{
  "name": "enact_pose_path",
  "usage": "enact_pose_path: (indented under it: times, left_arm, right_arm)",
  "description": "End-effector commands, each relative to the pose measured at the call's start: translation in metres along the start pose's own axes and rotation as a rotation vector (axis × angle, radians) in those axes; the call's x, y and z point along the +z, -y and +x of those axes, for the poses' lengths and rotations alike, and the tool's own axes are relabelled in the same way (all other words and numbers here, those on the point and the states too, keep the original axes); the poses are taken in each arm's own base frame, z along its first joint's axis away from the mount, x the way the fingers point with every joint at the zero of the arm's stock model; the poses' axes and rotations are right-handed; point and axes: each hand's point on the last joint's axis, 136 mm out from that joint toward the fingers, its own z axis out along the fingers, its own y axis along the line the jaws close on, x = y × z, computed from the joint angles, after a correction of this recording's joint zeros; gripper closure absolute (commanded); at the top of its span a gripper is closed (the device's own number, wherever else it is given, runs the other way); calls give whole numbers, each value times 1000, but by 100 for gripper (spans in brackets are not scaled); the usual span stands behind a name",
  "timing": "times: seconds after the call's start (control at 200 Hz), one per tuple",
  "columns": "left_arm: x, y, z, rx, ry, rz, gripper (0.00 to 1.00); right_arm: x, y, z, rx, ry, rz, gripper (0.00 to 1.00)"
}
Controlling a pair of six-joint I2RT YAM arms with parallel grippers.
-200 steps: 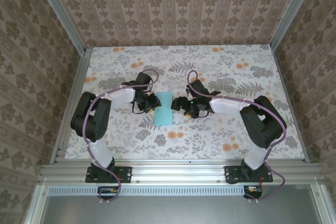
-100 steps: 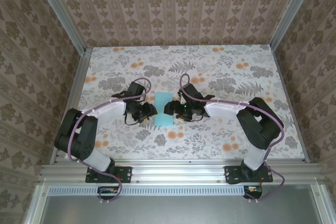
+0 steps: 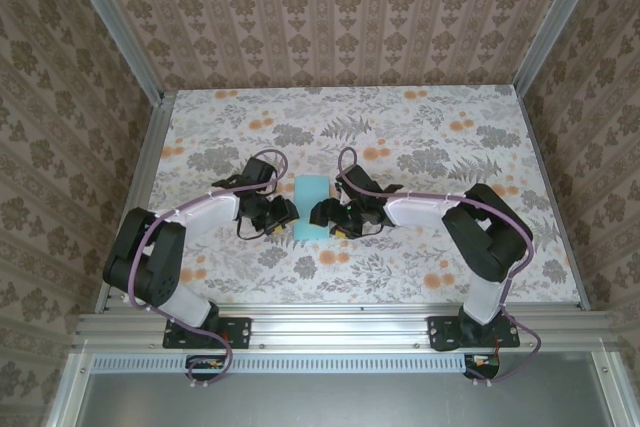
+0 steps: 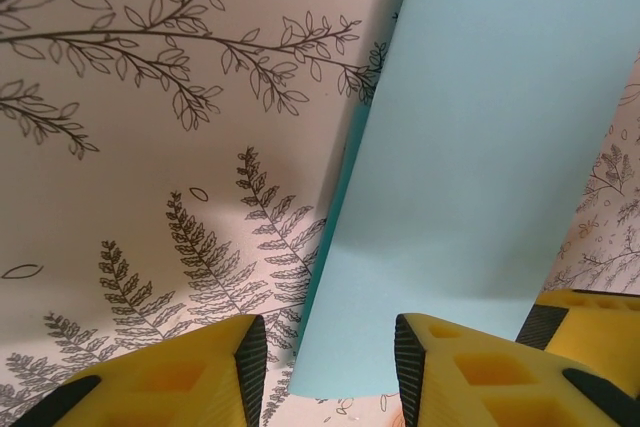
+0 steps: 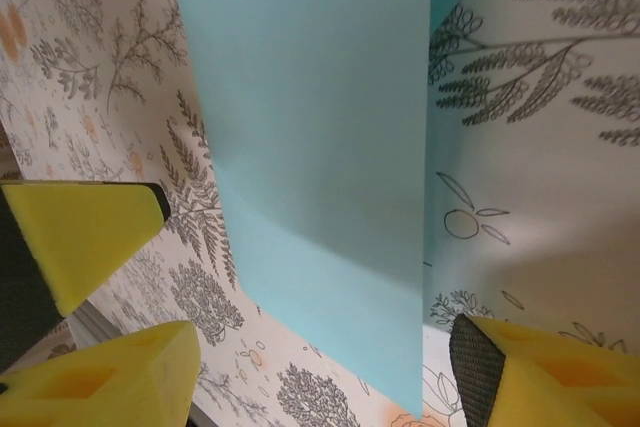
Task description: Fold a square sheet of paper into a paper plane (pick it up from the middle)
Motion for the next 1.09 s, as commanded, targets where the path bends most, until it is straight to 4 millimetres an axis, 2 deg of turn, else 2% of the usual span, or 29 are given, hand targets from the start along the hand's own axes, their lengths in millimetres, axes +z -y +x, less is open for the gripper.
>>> enact_pose_path:
  times: [0.0, 0.12, 0.285, 0.465, 0.625, 0.725, 0.825, 1.09]
  left_arm:
    - [-7, 10, -3, 15, 16, 25, 59]
    - [-7, 11, -4, 23, 18, 28, 59]
    - [-10, 14, -5, 36, 23, 31, 59]
    - [-13, 18, -8, 49, 32, 41, 59]
    - [-15, 38, -15, 89, 45, 116, 59]
    - [-14, 55, -22, 126, 54, 182, 59]
    - [-8, 64, -29, 151, 47, 203, 61]
    - [15, 75, -42, 185, 11, 218, 67]
  right_arm:
    - [4, 5, 17, 44, -55, -11, 33]
    - [2, 1, 17, 44, -41, -50, 42]
    - [3, -6, 18, 64, -39, -106, 66]
    - [-3, -1, 18, 68, -14, -90, 82]
    - [-8, 7, 16, 38, -20, -49, 95]
    - [-11, 15, 14, 2, -56, -22, 98]
    - [-12, 21, 10, -42, -101, -9, 98]
    - [-18, 30, -4, -95, -157, -5, 98]
